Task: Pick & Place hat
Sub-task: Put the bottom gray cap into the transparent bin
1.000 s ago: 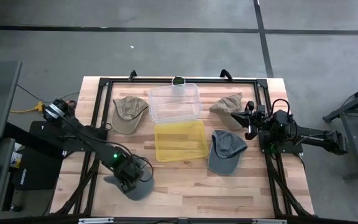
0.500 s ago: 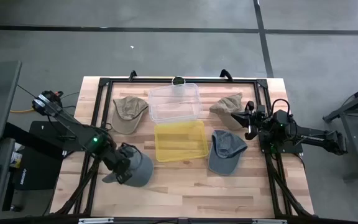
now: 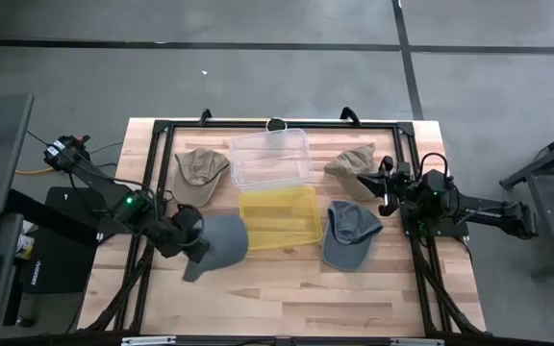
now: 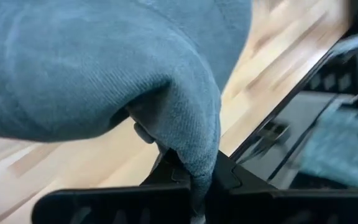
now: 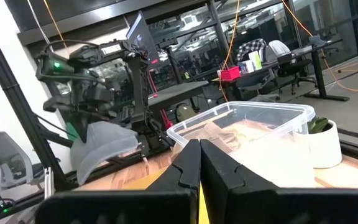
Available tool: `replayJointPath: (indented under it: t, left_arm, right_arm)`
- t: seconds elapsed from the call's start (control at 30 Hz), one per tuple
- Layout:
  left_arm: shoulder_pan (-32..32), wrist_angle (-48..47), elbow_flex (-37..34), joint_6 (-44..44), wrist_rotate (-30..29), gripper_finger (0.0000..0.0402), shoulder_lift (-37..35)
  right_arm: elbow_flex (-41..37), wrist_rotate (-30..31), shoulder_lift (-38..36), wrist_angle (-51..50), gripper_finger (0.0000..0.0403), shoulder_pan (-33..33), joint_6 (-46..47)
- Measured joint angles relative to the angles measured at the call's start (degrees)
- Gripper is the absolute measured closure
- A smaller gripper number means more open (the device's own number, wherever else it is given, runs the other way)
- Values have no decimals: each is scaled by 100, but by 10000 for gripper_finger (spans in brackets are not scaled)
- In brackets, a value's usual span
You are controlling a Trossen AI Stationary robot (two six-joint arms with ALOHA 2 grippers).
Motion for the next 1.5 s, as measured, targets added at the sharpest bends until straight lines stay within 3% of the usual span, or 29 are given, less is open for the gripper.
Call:
replayJointPath:
  t: [0.4,0.73,1.3,1.5]
  left_arm:
    - [1109,-623,1224,553,-411,401,214]
    - [1811,-1268,2317,1409,25,401,854]
    - [2687,-1495,3078,2821,207,401,1647]
    - [3109,-1979,3399,3564,290,401,1754]
  right_arm:
    - [0,0,0,-49,402,2,0]
    - [0,0,0,-46,402,2,0]
    - [-1,0,0,-59,402,2,0]
    - [0,0,0,-61,402,2,0]
